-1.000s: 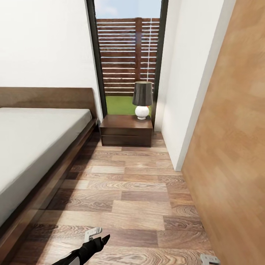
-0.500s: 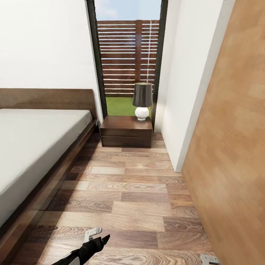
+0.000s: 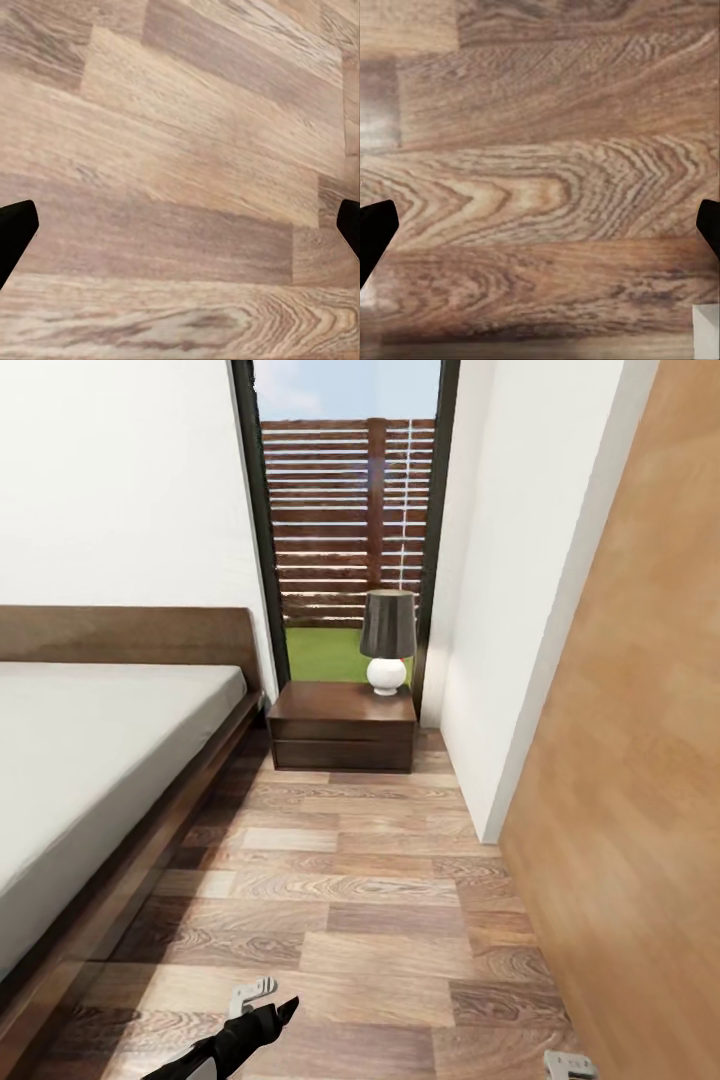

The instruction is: In the bedroom, move the book from the bed onto either nightstand, and place the two sandals side by side next to the bed.

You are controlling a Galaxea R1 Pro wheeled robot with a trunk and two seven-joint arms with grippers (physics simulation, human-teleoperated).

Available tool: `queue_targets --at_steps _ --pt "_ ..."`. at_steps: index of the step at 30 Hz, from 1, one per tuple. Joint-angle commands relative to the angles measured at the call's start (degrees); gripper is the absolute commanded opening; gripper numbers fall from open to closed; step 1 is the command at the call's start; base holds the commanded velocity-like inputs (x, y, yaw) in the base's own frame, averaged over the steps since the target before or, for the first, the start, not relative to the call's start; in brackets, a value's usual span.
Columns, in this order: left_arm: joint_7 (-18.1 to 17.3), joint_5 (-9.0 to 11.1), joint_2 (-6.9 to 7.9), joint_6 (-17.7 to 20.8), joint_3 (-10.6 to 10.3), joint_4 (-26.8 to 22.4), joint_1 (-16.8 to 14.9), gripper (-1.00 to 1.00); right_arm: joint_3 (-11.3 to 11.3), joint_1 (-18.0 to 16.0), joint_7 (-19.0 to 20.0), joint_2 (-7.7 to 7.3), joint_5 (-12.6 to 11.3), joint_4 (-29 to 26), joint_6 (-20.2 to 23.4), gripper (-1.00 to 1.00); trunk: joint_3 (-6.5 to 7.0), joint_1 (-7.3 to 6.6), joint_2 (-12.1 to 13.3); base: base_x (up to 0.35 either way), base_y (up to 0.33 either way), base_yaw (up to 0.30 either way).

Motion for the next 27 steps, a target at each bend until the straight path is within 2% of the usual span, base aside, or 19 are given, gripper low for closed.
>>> queue_targets --at_steps 1,12,27 --pt "-0.31 -0.02 0.01 -0.05 0.44 0.09 -0.04 1.00 -0.50 -0.03 0.27 0.01 0.55 -0.02 -0.04 1.00 -0.05 0.02 -0.02 0.320 0.000 0.000" --pt "-0.31 -0.02 0.01 -0.05 0.44 0.09 -0.04 1.00 -0.50 -0.03 0.27 0.01 0.49 -0.05 -0.04 1.00 -0.05 0.02 -0.02 0.322 -0.028 0.000" --pt "-0.31 -0.02 0.02 -0.05 0.45 0.09 -0.04 1.00 -0.49 -0.03 0.27 0.01 0.49 -0.01 -0.04 1.00 -0.05 0.02 -0.02 0.317 -0.124 0.000"
